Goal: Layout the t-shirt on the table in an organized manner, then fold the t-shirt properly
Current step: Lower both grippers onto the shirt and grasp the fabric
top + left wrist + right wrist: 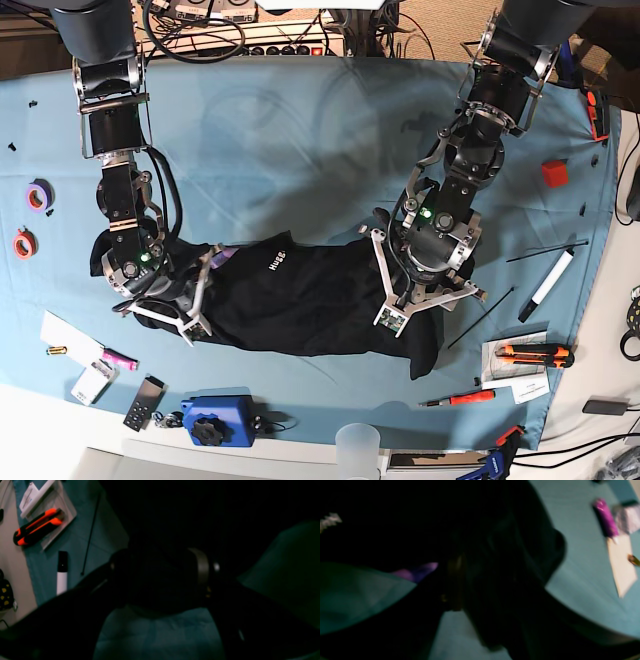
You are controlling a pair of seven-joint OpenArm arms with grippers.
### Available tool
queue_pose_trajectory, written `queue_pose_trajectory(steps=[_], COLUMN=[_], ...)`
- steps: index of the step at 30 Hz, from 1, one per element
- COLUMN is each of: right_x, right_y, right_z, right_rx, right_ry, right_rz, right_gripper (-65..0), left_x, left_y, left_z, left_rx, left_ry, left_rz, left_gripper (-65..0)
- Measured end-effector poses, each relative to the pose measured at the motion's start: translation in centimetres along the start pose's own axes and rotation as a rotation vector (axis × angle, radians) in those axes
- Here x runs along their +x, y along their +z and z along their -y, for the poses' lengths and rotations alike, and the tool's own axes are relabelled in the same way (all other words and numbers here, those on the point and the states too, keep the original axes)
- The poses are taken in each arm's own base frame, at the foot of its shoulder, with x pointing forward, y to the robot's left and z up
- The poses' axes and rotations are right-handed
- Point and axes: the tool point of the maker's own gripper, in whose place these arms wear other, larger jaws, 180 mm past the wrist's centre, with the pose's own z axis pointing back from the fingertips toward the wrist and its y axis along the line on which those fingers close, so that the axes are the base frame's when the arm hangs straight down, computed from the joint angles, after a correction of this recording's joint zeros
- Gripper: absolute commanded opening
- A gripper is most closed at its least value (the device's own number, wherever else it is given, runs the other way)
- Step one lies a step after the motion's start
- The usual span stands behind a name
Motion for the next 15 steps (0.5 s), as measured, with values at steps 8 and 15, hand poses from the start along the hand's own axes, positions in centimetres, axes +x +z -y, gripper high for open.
queue_pose_trajectory(steps=[8, 15], right_x=[-1.0, -1.8], right_y=[-2.8, -4.3], right_z=[-0.8, -1.1], right_rx=[-0.033, -0.057], right_ry=[-0.077, -0.089], right_rz=[-0.010, -0.019], right_gripper=[-40.1, -40.3], left_x=[0.0, 0.0], left_y=[0.0, 0.0], left_z=[0.3, 0.5], left_rx=[-0.017, -0.024], left_ry=[0.007, 0.009], left_rz=[0.002, 0.006], left_gripper=[-30.2, -30.2])
